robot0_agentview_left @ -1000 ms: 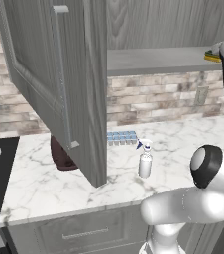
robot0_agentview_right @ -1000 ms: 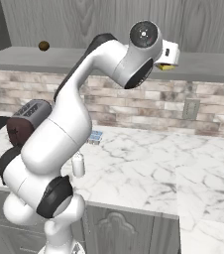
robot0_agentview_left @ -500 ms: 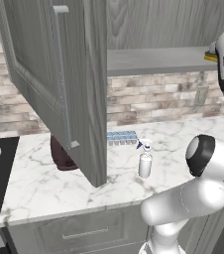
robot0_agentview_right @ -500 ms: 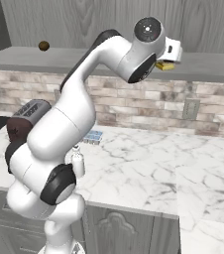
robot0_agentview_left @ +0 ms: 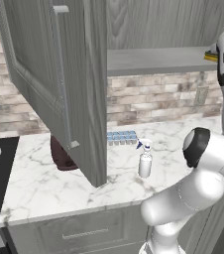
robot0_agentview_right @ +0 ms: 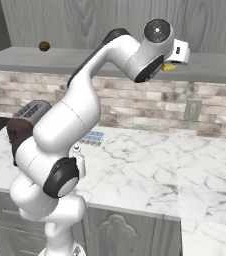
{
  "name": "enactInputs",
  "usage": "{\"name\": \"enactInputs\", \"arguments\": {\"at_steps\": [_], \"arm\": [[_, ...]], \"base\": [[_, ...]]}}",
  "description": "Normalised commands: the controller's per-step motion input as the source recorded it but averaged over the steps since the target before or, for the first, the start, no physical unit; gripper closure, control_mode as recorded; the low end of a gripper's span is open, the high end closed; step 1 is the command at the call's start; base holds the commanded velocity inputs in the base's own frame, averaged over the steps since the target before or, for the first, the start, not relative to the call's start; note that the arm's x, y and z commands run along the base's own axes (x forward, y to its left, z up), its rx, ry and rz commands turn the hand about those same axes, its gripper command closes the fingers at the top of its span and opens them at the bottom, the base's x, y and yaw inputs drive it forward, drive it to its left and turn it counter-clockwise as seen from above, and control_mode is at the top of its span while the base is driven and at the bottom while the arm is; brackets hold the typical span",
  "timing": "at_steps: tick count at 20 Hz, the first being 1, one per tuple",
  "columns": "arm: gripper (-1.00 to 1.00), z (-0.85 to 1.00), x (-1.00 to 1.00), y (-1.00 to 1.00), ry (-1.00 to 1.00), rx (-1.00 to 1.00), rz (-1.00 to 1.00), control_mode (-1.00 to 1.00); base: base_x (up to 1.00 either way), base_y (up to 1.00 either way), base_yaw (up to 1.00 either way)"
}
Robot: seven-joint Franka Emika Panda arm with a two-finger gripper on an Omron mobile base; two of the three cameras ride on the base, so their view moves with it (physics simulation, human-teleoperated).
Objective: Pick the spray and sponge from the cabinet and place them on the counter.
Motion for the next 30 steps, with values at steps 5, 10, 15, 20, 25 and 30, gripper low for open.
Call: {"name": "enactInputs", "arguments": {"at_steps": [5, 10, 15, 20, 25, 30], "arm": [[-1.0, -0.11, 0.16, -0.07, 0.01, 0.0, 0.0, -1.0], [-1.0, -0.03, 0.22, -0.04, 0.02, 0.0, 0.0, -1.0], [-1.0, 0.0, 0.26, -0.05, 0.02, 0.0, 0.0, -1.0], [-1.0, -0.01, 0.24, -0.1, 0.02, 0.0, 0.0, -1.0], [-1.0, 0.0, 0.22, -0.16, 0.01, 0.0, 0.0, -1.0], [-1.0, -0.01, 0.21, -0.12, 0.02, 0.0, 0.0, -1.0]], "base": [[0.0, 0.0, 0.0], [0.0, 0.0, 0.0], [0.0, 0.0, 0.0], [0.0, 0.0, 0.0], [0.0, 0.0, 0.0], [0.0, 0.0, 0.0]]}}
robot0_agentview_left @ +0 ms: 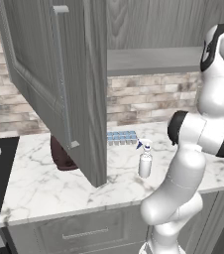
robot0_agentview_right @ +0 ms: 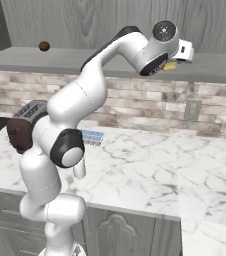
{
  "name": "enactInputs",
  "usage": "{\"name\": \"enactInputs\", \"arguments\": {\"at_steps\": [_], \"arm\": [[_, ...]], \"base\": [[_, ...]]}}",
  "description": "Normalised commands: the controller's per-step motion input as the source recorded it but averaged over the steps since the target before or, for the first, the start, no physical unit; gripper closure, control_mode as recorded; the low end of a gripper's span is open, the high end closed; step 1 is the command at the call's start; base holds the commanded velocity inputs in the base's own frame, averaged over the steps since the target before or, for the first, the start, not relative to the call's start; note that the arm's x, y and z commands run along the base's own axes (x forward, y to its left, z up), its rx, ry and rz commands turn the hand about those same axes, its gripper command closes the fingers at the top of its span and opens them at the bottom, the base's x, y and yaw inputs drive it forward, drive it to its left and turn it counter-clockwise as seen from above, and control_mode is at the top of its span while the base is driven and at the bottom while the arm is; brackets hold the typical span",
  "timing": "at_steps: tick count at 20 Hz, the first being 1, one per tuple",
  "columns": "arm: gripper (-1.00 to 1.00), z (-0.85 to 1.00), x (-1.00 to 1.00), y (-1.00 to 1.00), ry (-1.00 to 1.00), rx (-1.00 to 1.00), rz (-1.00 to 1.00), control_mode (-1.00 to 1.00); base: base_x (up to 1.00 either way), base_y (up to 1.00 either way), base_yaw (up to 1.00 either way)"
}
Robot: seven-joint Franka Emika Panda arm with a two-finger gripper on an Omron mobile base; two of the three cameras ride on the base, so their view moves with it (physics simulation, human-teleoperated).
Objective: Pick the spray and sponge from the cabinet and place them on the counter.
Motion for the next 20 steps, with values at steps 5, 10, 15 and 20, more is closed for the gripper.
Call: {"name": "enactInputs", "arguments": {"at_steps": [5, 10, 15, 20], "arm": [[-1.0, -0.06, 0.22, -0.07, 0.04, 0.0, 0.0, -1.0], [1.0, -0.12, 0.15, -0.02, 0.06, 0.0, 0.0, -1.0], [1.0, -0.13, 0.03, -0.06, 0.05, 0.0, 0.0, -1.0], [1.0, -0.12, 0.0, -0.12, 0.02, 0.0, 0.0, -1.0]], "base": [[0.0, 0.0, 0.0], [0.0, 0.0, 0.0], [0.0, 0.0, 0.0], [0.0, 0.0, 0.0]]}}
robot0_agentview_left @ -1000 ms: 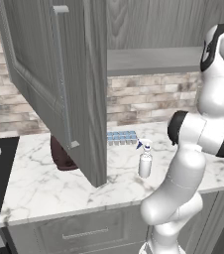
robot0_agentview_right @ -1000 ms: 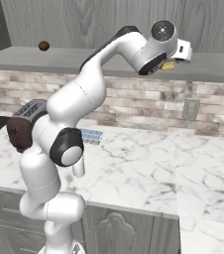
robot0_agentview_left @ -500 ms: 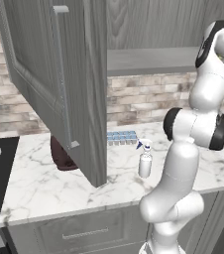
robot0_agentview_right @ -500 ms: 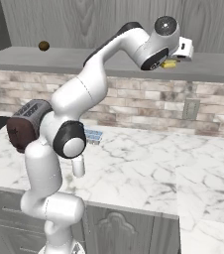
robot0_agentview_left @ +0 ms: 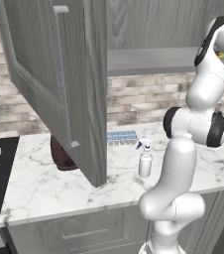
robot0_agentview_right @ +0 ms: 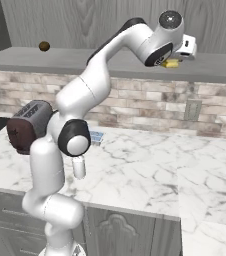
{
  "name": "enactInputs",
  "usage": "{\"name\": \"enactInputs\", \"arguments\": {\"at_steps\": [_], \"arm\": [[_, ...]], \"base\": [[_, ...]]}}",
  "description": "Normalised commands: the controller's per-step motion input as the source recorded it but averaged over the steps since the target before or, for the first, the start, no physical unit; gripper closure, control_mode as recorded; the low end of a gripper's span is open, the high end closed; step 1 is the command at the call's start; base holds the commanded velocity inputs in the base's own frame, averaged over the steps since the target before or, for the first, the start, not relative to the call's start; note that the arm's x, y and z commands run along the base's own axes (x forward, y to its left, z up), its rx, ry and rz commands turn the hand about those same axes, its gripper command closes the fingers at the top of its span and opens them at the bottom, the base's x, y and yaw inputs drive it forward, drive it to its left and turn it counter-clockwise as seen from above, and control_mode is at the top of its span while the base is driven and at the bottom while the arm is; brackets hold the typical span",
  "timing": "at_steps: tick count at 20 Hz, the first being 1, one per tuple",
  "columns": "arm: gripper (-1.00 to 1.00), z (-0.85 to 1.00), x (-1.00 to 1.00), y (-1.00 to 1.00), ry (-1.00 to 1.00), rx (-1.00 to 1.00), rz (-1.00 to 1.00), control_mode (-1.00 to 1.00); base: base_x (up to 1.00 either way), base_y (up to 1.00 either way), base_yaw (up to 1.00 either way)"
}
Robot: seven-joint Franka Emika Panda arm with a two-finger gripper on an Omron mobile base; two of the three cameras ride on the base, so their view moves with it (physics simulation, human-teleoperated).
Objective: Pick the spray and sponge from the cabinet and place them on the counter.
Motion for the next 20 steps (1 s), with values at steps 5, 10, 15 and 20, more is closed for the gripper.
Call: {"name": "enactInputs", "arguments": {"at_steps": [5, 10, 15, 20], "arm": [[1.0, -0.26, -0.06, -0.18, 0.0, 0.0, 0.0, -1.0], [1.0, -0.3, -0.24, -0.15, -0.06, 0.0, 0.03, -1.0], [1.0, -0.04, -0.42, -0.16, -0.03, 0.0, 0.02, -1.0], [1.0, 0.0, -0.7, -0.08, -0.05, 0.0, 0.02, -1.0]], "base": [[0.0, 0.0, 0.0], [0.0, 0.0, 0.0], [0.0, 0.0, 0.0], [0.0, 0.0, 0.0]]}}
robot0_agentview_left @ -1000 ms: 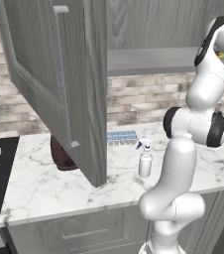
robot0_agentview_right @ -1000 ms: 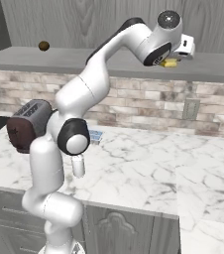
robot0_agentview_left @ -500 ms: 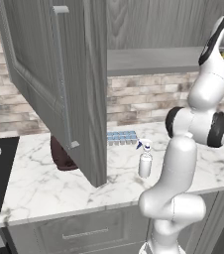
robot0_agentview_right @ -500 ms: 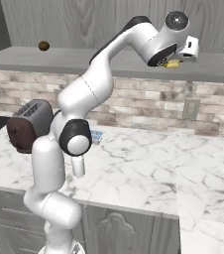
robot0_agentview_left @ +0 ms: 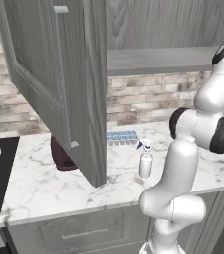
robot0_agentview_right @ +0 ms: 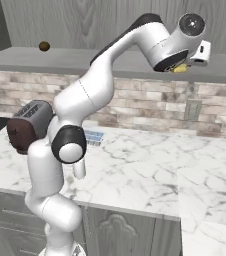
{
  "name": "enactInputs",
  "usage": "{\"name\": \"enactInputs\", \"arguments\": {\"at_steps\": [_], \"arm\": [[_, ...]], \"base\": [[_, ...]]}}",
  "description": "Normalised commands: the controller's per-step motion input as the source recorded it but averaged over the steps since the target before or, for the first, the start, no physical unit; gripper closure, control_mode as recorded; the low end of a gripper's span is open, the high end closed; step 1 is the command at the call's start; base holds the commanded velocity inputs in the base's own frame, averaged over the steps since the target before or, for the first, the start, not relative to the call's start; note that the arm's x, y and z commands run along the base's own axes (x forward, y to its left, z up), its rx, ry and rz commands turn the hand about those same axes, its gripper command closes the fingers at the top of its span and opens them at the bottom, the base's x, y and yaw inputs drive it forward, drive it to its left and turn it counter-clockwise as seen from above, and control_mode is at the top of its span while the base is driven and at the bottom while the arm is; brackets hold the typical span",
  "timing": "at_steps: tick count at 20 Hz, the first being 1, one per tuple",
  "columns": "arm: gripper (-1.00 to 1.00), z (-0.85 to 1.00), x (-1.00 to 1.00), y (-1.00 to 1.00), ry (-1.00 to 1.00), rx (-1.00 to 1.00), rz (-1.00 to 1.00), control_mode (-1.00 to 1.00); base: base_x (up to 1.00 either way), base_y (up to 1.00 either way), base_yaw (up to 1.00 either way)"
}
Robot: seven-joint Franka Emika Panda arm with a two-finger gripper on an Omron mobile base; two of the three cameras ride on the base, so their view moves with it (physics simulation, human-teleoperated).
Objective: Pick the spray and sponge from the cabinet and place them on the counter.
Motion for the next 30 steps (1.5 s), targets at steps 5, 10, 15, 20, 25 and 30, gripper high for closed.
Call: {"name": "enactInputs", "arguments": {"at_steps": [5, 10, 15, 20, 25, 30], "arm": [[1.0, -0.02, -0.94, 0.02, -0.1, -0.01, 0.02, -1.0], [1.0, -0.06, -0.96, 0.16, -0.11, -0.03, 0.0, -1.0], [1.0, -0.17, -0.89, 0.52, -0.07, -0.06, 0.0, -1.0], [1.0, -0.23, -0.69, 0.93, -0.01, -0.13, 0.0, -1.0], [1.0, -0.26, -0.64, 0.88, -0.01, -0.15, 0.0, -1.0], [1.0, -0.28, -0.58, 0.72, -0.01, -0.14, 0.0, -1.0]], "base": [[0.0, 0.0, 0.0], [0.0, 0.0, 0.0], [0.0, 0.0, 0.0], [0.0, 0.0, 0.0], [0.0, 0.0, 0.0], [0.0, 0.0, 0.0]]}}
